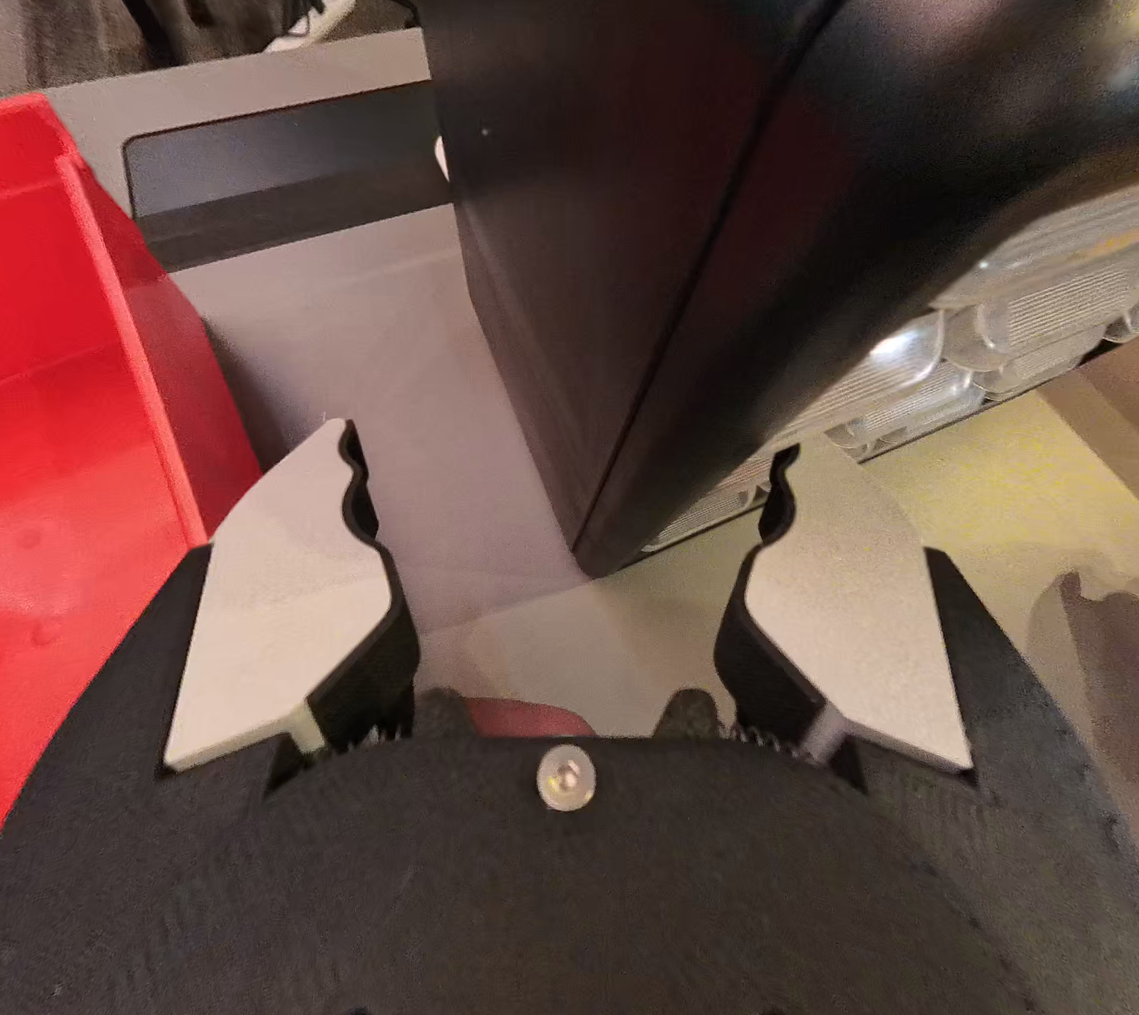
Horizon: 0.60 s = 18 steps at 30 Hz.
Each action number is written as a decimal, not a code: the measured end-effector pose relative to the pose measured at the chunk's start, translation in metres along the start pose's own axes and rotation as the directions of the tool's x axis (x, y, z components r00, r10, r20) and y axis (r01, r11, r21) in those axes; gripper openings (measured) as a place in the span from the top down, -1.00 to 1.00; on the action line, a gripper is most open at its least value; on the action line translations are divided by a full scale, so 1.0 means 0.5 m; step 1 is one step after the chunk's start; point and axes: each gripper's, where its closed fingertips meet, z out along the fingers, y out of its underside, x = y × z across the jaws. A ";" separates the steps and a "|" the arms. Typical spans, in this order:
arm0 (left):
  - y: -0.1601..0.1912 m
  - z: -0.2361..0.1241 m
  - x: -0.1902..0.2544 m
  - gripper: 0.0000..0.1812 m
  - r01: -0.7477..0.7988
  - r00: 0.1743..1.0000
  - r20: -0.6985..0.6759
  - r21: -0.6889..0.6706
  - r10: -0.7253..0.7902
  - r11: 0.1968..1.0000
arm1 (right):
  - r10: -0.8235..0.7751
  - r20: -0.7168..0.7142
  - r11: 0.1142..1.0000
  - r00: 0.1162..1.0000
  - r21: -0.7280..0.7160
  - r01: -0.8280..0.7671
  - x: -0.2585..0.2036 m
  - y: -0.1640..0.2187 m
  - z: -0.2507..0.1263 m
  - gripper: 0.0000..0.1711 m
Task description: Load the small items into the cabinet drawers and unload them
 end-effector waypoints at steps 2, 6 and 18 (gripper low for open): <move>0.002 -0.002 0.006 -0.30 0.010 1.000 0.004 0.025 -0.011 1.000 | -0.021 -0.031 0.999 0.999 -0.025 0.021 0.006 0.009 0.007 -0.08; 0.011 -0.025 0.021 -0.19 -0.001 0.999 0.035 0.100 -0.003 0.995 | -0.024 -0.043 0.999 0.999 0.038 0.026 0.009 -0.005 0.002 -0.07; 0.128 -0.054 0.109 -0.24 -0.137 0.989 0.049 -0.030 0.138 0.990 | 0.125 -0.096 0.990 0.987 0.073 -0.118 0.041 0.026 0.038 -0.30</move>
